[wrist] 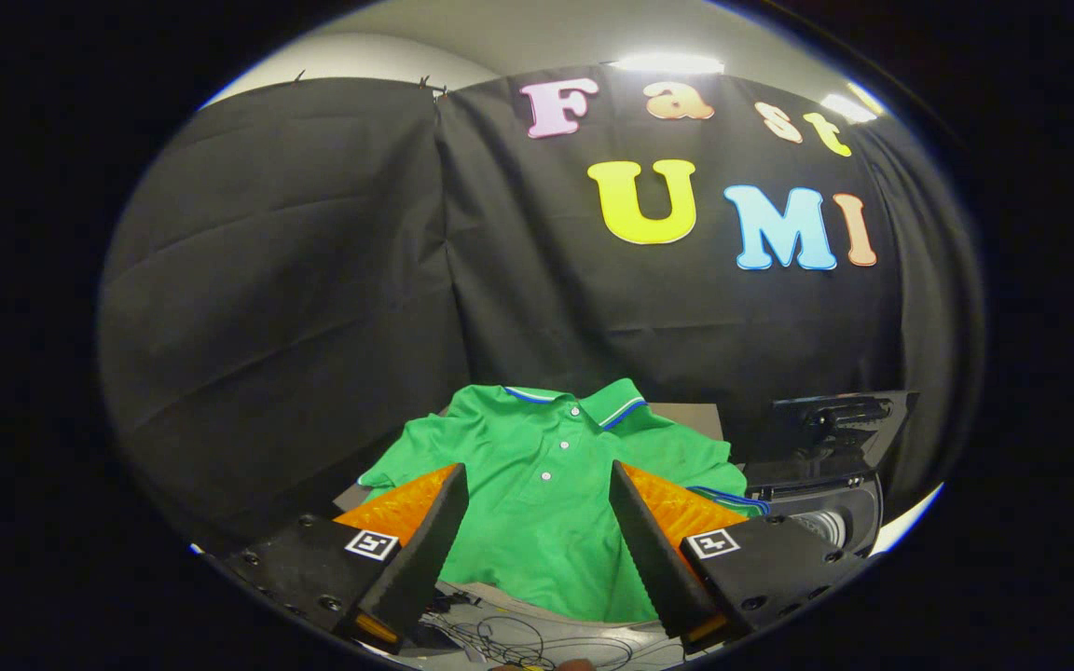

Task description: Put the clothes into the washing machine and then close the washing machine lid.

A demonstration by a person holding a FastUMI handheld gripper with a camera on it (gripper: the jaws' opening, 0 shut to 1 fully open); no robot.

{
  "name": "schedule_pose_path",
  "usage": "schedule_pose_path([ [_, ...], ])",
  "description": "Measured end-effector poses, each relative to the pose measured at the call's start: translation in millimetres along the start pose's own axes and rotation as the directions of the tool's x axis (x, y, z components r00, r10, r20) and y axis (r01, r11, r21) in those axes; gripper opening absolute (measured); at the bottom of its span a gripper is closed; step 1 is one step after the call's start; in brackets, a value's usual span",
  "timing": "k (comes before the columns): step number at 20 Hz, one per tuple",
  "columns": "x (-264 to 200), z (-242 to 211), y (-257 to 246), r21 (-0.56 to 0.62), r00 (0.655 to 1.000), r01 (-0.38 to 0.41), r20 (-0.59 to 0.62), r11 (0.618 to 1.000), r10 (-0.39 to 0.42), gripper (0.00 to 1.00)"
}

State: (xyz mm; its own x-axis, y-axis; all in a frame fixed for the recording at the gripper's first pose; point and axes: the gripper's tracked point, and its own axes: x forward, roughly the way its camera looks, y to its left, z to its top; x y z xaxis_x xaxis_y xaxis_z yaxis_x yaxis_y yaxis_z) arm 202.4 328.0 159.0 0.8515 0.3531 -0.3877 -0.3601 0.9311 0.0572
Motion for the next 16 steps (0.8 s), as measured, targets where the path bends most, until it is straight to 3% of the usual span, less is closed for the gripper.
schedule_pose_path([
  [4,49.6,-25.4,9.9,0.034,0.990,0.015,-0.144,0.999,-0.010,0.97],
  [8,69.3,-28.8,3.5,0.016,0.982,0.067,-0.178,0.998,-0.063,0.97],
  [13,81.9,-56.8,5.2,0.030,0.963,0.060,-0.265,0.998,-0.050,0.96],
  [16,80.3,-54.6,8.4,-0.023,0.967,0.078,-0.241,0.997,-0.082,0.96],
])
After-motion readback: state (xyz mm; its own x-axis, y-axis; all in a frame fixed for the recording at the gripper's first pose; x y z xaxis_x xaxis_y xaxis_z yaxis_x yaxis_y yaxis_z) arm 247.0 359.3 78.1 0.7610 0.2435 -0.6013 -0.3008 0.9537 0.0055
